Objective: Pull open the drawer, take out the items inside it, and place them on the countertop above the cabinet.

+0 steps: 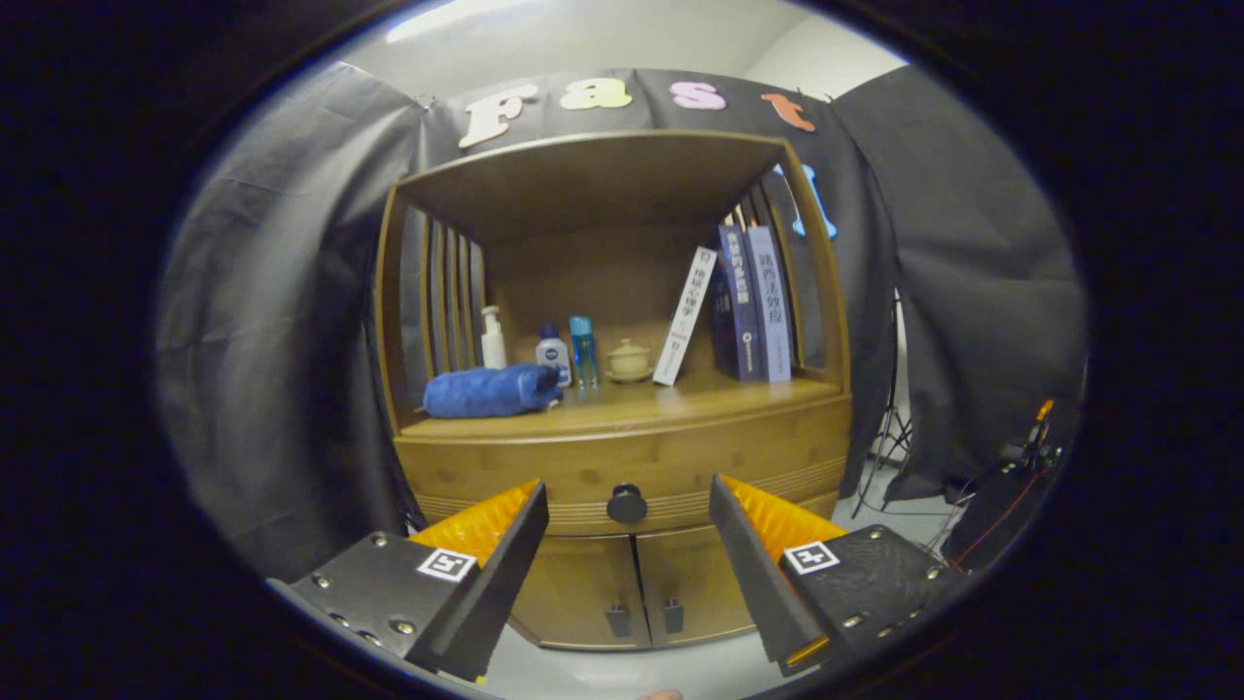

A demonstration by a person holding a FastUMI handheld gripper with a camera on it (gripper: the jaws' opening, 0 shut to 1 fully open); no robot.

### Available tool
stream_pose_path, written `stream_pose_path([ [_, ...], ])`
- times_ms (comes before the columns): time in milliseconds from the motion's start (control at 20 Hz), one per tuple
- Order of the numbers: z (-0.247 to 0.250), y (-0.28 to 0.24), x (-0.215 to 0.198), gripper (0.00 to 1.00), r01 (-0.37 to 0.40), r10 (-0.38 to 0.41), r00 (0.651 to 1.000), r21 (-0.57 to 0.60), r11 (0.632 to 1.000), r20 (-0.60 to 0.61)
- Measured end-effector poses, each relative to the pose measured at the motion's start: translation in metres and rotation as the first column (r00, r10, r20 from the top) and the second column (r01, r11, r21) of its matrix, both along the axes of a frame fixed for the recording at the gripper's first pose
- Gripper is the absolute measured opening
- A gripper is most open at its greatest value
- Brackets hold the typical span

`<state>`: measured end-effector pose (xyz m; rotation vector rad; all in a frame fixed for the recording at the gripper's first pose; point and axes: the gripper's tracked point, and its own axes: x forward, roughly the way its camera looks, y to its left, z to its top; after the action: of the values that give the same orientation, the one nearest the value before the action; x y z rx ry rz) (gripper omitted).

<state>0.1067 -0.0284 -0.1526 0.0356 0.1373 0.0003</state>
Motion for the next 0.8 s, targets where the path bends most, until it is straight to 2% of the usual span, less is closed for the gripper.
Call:
stream_pose_path([
  [200,-0.047,0.004,0.046,0.99,0.016,-0.014,0.999,0.052,0.999,-0.045],
  [450,-0.089,0.016,0.110,1.00,-0.019,0.016,0.992,-0.019,1.000,-0.128],
  [500,-0.092,0.019,0.116,0.94,-0.028,0.023,0.992,-0.039,0.999,-0.126],
  [550,-0.088,0.010,0.121,0.88,0.014,-0.023,0.995,-0.081,0.997,-0.101],
  [800,-0.078,0.010,0.126,0.61,0.012,-0.021,0.999,-0.177,0.984,-0.049],
])
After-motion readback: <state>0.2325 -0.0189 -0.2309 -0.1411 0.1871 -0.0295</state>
